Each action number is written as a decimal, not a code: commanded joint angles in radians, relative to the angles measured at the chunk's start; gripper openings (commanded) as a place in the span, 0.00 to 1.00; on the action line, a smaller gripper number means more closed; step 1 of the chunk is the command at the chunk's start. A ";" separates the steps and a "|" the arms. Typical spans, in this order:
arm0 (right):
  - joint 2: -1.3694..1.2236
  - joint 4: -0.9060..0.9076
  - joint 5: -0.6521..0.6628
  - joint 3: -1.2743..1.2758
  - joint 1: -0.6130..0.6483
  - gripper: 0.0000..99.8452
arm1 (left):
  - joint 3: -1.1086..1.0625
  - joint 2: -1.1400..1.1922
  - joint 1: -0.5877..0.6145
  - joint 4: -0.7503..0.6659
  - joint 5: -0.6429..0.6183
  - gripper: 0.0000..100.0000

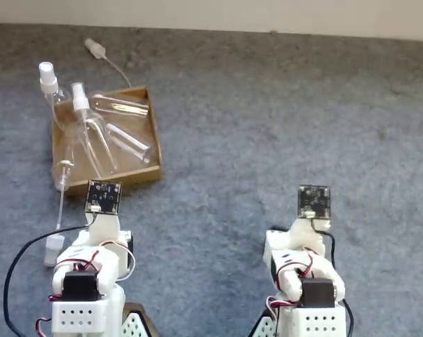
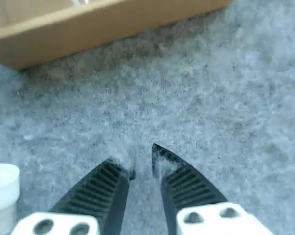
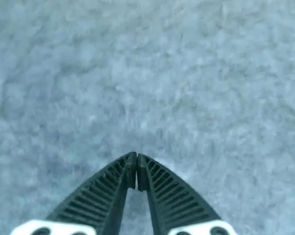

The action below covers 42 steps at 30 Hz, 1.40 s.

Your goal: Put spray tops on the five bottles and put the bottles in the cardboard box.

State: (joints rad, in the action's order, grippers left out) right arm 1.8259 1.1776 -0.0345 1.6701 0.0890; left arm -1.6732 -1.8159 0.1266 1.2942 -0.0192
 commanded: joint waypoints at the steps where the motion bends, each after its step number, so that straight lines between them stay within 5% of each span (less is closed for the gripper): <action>1: 0.013 0.074 0.112 0.171 0.050 0.01 | -0.021 -0.004 0.016 0.026 0.006 0.01; 42: 0.012 0.074 0.184 0.171 0.051 0.01 | -0.021 -0.004 0.008 0.026 0.005 0.01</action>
State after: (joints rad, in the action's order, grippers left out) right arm 1.8259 1.2467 0.1373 1.6701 0.1304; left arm -1.6732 -1.8159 0.1266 1.3172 -0.0192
